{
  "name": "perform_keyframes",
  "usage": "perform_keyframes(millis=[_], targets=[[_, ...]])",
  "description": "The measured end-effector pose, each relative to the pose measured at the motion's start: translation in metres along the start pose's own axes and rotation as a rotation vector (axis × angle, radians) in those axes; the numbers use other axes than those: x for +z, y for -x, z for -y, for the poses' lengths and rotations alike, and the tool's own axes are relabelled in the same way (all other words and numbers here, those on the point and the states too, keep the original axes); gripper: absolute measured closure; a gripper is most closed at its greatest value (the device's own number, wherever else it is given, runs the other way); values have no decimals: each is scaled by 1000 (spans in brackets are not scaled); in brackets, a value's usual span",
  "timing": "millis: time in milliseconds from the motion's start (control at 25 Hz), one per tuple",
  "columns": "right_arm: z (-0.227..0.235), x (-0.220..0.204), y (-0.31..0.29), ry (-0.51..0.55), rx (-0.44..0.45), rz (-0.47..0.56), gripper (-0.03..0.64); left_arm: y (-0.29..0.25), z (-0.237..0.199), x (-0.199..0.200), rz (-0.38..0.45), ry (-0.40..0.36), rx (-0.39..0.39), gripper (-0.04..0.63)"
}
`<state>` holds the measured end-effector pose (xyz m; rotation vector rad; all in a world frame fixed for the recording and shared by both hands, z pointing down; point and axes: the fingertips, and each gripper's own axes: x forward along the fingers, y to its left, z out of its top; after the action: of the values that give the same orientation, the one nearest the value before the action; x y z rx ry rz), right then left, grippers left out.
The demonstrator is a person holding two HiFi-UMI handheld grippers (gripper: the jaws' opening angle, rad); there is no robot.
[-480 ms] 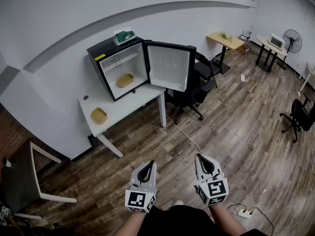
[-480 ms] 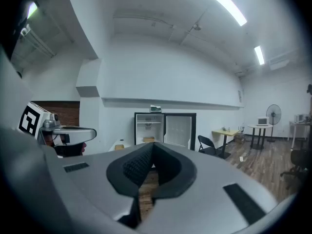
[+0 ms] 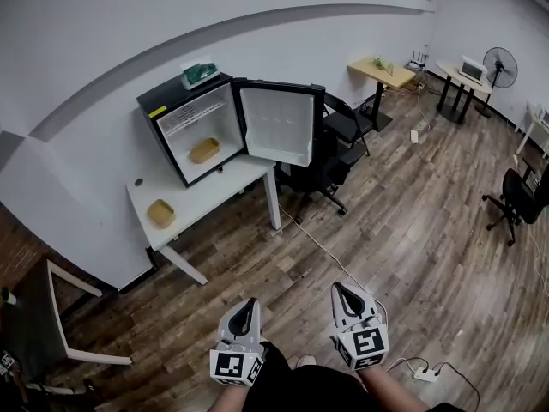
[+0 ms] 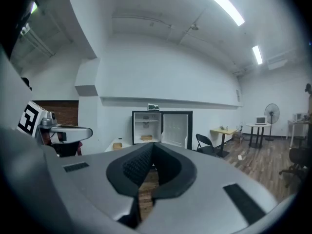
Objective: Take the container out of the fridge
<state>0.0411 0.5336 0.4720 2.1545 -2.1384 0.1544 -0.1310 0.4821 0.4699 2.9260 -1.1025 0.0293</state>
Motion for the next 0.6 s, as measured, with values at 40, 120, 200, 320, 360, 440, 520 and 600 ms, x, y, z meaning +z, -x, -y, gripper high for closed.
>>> perform_keyframes(millis=[40,120,200,320,360,440,520,600], targets=[[1,0,1,2,6,-3,617,-2,2,-1,-3,-1,-3,578],[4,-1,-4,21,15,-10,617,-7,1,-2,-7,-3,-7,578],[7,-2,-12,28,18,-11,617,-14,-1,-5,-13,-3,-8,578],[12,1,-20,17,2,7,617,-23,-2,-10,-23,1,-12,578],[13,2,-23,18,0,10,617,-26,-4,-12,-25,1,-13,578],[13,0,-33,25,5,4,617,-34,-11,-15,-27,3,-14,578],[14,-4,-47,36,11,-8,617,-47,-21,-21,-31,13,-20,578],[19,-4,-59,32,8,-21,617,-65,-26,-23,-34,36,-40,578]])
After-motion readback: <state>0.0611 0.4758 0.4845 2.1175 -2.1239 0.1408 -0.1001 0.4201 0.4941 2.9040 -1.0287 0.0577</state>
